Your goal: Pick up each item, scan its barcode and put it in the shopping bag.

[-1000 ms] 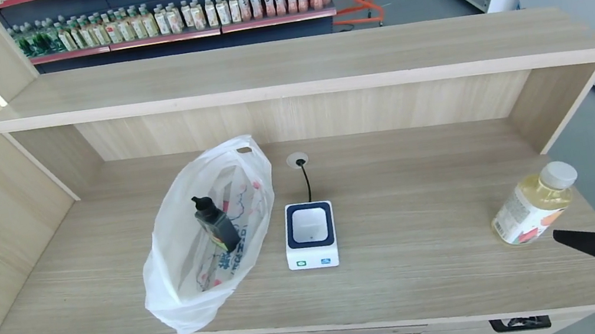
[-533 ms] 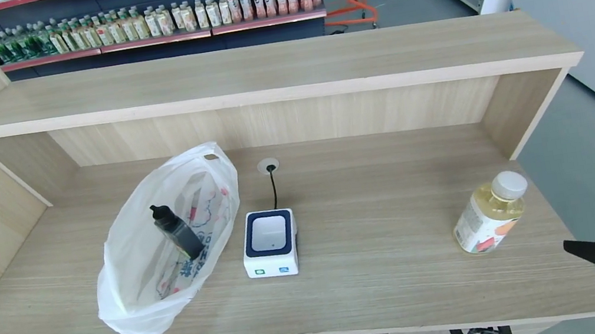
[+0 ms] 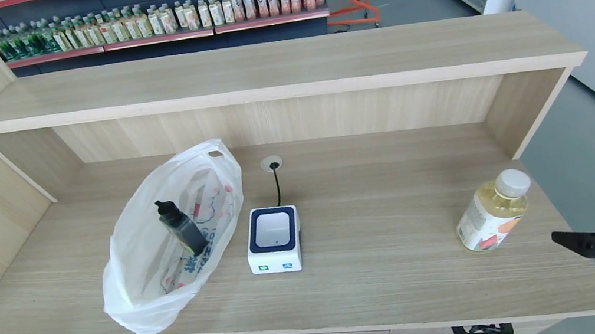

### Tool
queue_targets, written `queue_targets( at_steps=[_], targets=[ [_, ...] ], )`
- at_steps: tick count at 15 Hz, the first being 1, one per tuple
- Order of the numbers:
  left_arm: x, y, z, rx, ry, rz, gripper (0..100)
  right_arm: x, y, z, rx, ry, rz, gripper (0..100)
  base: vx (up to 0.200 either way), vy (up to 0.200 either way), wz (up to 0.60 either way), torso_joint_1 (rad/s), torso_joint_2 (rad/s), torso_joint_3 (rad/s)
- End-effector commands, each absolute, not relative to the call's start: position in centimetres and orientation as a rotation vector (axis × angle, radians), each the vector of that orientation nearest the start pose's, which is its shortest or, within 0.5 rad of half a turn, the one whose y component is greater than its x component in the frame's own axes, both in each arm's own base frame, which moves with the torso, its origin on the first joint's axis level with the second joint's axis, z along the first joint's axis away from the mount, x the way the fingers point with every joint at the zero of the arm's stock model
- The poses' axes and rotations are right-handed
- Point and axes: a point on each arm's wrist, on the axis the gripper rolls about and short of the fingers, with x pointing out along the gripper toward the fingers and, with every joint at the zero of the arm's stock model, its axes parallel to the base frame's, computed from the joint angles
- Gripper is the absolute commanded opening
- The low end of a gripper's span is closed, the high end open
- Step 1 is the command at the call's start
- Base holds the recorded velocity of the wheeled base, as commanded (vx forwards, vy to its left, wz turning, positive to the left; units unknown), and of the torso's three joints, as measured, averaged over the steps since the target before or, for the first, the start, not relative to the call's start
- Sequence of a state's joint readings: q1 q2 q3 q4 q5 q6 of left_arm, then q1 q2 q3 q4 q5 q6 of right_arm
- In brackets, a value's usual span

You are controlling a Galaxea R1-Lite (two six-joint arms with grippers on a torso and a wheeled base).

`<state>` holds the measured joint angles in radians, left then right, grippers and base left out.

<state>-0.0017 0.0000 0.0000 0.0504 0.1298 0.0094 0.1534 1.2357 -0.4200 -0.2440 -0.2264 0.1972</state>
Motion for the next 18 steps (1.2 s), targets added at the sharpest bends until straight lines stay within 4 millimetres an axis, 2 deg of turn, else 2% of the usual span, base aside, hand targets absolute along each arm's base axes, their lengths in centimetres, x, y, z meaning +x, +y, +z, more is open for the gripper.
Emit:
queue_targets(
  at_steps=[1,4,8,12,18],
  targets=[
    [-2.3,0.3,7.0,0.013,0.053,0.129,100,18.5,2.5,13.6,0.075,0.600,-0.121,100,0.000,0.000,0.00,0.000,0.00,0.000],
    [-2.3,0.3,7.0,0.013,0.053,0.129,100,21.2,3.7,12.0,0.060,0.600,-0.079,100,0.000,0.000,0.00,0.000,0.00,0.000],
    [-2.3,0.3,7.0,0.013,0.053,0.129,100,23.4,5.9,10.2,0.031,0.575,-0.001,100,0.000,0.000,0.00,0.000,0.00,0.000],
    [-2.3,0.3,7.0,0.013,0.053,0.129,100,25.2,6.5,9.2,-0.023,0.535,0.024,100,0.000,0.000,0.00,0.000,0.00,0.000],
    [-2.3,0.3,7.0,0.013,0.053,0.129,100,26.7,6.9,8.4,-0.037,0.480,0.052,100,0.000,0.000,0.00,0.000,0.00,0.000]
  ],
)
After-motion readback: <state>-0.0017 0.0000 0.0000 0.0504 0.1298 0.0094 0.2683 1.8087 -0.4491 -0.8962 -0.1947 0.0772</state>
